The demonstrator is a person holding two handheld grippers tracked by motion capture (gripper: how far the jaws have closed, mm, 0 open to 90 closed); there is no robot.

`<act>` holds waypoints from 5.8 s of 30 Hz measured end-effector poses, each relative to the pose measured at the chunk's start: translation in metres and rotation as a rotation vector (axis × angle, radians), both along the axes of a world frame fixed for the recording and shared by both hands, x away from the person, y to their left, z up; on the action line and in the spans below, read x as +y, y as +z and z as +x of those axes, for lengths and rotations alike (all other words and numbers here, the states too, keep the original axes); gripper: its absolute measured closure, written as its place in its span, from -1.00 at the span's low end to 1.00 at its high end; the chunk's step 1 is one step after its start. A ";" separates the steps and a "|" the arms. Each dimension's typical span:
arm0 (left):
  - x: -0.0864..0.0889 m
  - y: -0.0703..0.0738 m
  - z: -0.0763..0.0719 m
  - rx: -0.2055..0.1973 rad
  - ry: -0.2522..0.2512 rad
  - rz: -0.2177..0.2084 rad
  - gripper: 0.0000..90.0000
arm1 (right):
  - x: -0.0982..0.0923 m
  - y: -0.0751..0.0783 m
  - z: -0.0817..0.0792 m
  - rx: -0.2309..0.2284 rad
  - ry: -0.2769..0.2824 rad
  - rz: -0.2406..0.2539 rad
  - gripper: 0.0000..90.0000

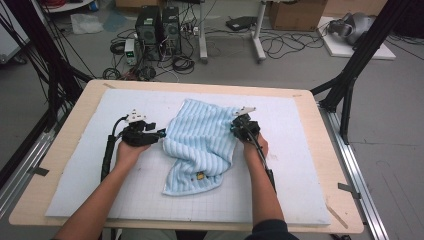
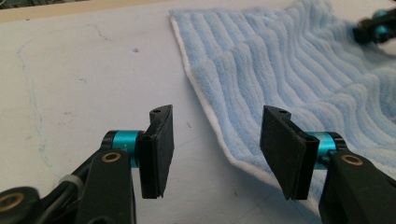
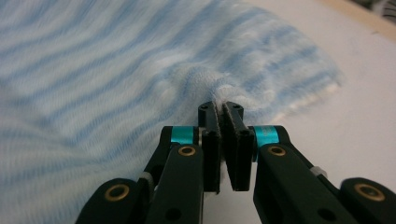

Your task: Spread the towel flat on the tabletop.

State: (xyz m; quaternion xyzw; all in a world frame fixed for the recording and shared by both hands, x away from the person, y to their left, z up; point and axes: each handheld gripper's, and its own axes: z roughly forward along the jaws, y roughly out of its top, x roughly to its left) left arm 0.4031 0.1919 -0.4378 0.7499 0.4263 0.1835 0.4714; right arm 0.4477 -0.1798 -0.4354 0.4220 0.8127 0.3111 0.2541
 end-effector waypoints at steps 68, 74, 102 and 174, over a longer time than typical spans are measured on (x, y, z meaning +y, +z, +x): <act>-0.063 -0.011 -0.010 -0.008 -0.245 0.193 0.93 | -0.049 0.006 -0.120 0.080 0.155 0.329 0.11; -0.052 -0.008 0.001 -0.032 -0.151 0.121 0.93 | -0.027 -0.003 -0.107 0.126 0.149 0.372 0.05; -0.027 -0.007 0.028 -0.044 0.010 0.092 0.89 | -0.007 0.007 -0.053 0.027 -0.013 0.232 0.26; -0.011 -0.010 0.022 -0.030 0.035 0.129 0.87 | -0.014 0.002 -0.077 0.076 0.085 0.277 0.37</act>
